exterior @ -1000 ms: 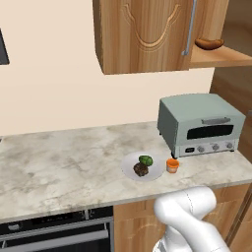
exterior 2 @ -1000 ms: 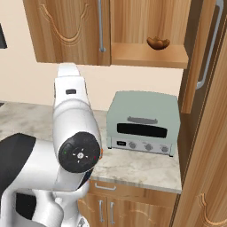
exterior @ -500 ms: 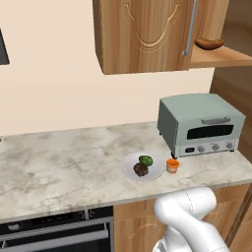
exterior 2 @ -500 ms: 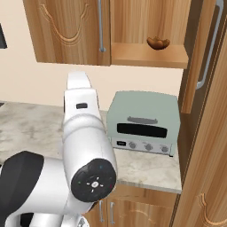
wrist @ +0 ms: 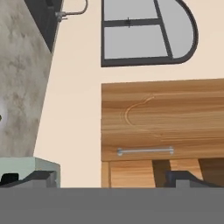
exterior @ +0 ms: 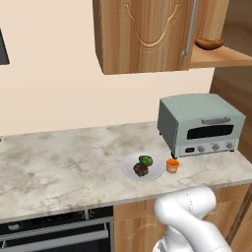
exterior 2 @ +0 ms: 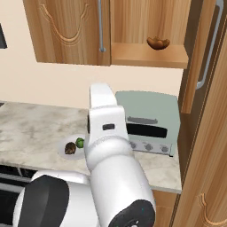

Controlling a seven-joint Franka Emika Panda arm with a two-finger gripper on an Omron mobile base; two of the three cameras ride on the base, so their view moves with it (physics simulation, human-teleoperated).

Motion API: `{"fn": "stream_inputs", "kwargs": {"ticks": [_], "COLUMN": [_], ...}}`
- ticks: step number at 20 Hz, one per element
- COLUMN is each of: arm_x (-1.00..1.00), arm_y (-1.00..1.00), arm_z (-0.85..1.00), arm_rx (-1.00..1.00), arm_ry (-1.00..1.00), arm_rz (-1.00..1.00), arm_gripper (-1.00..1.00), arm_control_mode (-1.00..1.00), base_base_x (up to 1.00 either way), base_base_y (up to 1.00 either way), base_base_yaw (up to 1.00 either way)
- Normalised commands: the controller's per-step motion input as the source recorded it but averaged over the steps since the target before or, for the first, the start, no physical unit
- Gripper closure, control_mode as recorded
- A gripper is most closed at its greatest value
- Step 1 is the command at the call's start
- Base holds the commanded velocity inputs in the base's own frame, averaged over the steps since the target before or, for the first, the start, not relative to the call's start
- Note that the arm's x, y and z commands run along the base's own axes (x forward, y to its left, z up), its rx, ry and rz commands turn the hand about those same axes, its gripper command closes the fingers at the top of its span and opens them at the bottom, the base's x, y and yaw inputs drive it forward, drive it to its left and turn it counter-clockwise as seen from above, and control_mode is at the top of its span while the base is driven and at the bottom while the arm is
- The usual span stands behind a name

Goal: Pick the avocado and bread from the counter and place them on the plate. Then pick the jam from the cabinet and place it next to the plate. Lastly close the cabinet door.

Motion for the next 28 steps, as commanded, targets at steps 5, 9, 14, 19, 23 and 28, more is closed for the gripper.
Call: {"fn": "stream_inputs", "kwargs": {"ticks": [5,9,14,19,23,28], "arm_x": [-0.61,-0.53,-0.25,0.0,0.0,0.03], "arm_y": [-0.35,-0.33,-0.29,-0.17,-0.17,-0.17], "arm_z": [0.0,0.0,-0.02,0.0,0.0,0.0], "arm_rx": [0.0,0.0,0.0,0.0,0.0,0.0], "arm_ry": [-0.05,-0.02,0.0,-0.02,-0.03,0.0], "arm_rz": [0.0,0.0,0.0,0.06,0.09,0.09], "arm_gripper": [-1.0,-1.0,-1.0,-1.0,-1.0,-1.0], "arm_control_mode": [-1.0,-1.0,-1.0,-1.0,-1.0,-1.0], "base_base_x": [0.0,0.0,0.0,0.0,0.0,0.0], "base_base_y": [0.0,0.0,0.0,0.0,0.0,0.0], "base_base_yaw": [0.0,0.0,0.0,0.0,0.0,0.0]}}
